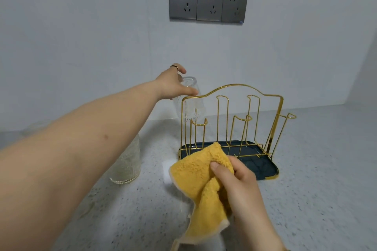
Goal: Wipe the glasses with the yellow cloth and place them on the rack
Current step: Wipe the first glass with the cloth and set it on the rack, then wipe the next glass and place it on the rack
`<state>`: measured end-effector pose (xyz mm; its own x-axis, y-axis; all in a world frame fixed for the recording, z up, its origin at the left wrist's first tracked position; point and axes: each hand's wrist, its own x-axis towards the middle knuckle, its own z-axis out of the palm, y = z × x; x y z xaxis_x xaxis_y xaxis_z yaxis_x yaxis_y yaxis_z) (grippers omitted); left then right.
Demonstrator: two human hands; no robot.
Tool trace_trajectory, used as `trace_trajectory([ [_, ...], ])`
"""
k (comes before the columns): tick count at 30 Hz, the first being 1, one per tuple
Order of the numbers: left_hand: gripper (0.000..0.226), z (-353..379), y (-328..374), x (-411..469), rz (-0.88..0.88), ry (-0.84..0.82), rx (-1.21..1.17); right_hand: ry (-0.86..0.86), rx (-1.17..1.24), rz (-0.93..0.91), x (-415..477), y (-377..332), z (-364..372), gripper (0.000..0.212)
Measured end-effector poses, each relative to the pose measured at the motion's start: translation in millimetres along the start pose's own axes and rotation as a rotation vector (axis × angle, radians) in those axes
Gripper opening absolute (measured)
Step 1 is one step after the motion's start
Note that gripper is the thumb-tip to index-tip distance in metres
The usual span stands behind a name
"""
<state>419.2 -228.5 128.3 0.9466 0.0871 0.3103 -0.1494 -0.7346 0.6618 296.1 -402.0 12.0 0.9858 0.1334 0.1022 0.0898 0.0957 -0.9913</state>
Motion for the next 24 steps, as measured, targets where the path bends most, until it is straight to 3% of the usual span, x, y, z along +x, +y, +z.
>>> trace_trajectory([
  [6,0.068,12.7,-5.0,2.4,0.035,-0.247,0.123,-0.028,-0.049,-0.026,-1.0,2.4,4.5,0.014],
  [16,0.057,-0.1,-14.6,3.0,-0.065,-0.381,0.024,0.022,-0.052,-0.038,-0.1,4.1,3.6,0.015],
  [19,0.047,-8.4,-16.1,-4.0,-0.084,-0.310,-0.037,0.015,-0.058,-0.034,-0.2,3.4,3.9,0.014],
  [24,0.035,-22.4,-21.6,-39.7,-0.023,0.010,-0.125,0.001,-0.079,-0.039,-2.7,-0.3,4.9,0.014],
])
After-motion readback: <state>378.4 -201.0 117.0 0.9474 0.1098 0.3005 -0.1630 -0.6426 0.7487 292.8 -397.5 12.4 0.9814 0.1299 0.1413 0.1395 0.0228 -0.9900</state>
